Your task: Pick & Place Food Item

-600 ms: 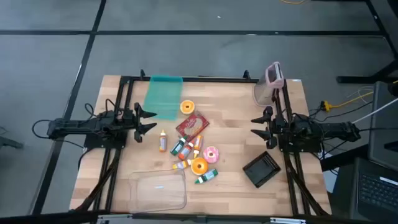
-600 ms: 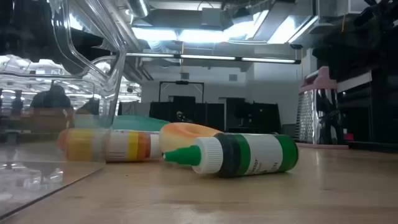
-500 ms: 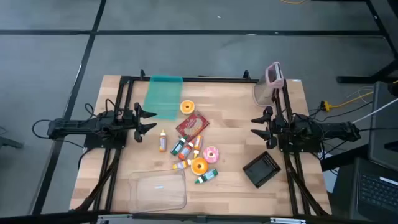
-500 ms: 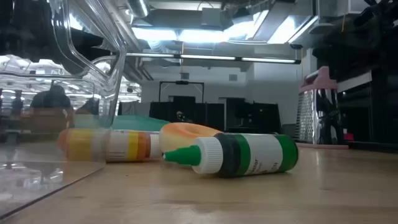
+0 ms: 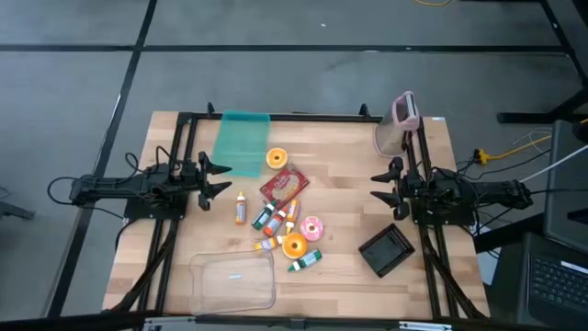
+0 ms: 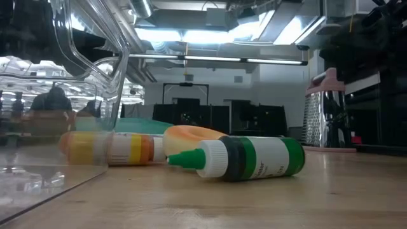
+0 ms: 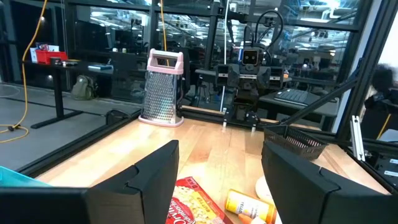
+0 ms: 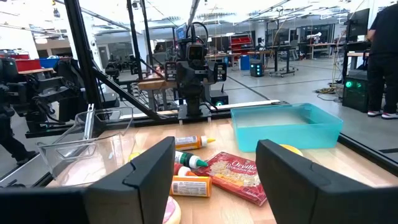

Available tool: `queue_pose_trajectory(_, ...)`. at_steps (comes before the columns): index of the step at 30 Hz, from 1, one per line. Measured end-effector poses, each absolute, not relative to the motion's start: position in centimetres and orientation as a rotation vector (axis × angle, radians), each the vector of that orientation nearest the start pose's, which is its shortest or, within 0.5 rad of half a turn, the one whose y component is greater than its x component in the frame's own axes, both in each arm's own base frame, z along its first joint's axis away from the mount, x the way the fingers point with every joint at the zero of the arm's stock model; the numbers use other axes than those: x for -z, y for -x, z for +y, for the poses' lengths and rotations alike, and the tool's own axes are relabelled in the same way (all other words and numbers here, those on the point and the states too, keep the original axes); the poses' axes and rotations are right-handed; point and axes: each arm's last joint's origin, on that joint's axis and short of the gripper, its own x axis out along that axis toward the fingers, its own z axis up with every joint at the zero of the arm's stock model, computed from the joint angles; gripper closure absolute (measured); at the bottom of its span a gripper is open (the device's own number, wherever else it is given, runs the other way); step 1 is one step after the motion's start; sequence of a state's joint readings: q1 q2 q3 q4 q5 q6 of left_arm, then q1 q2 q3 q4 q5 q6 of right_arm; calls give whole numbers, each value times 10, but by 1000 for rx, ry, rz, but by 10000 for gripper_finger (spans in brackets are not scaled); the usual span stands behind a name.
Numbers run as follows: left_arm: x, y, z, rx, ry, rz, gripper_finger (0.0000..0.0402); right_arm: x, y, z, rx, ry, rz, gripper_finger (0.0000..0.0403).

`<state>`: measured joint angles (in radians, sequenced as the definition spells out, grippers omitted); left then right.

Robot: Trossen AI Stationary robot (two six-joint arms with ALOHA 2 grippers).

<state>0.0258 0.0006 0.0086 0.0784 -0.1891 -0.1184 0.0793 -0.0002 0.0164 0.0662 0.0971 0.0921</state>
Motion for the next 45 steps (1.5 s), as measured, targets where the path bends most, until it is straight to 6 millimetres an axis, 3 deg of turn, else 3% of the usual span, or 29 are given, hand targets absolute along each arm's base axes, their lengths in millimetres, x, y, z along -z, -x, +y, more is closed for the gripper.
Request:
queue_pose_trajectory(35, -174, -96, 8, -210, 122, -99, 178, -176, -96, 5, 14, -99, -83, 181)
queue_pose_trajectory(45, -175, -96, 9, -263, -37, -88, 178, -178, -96, 5, 14, -82, -108, 181)
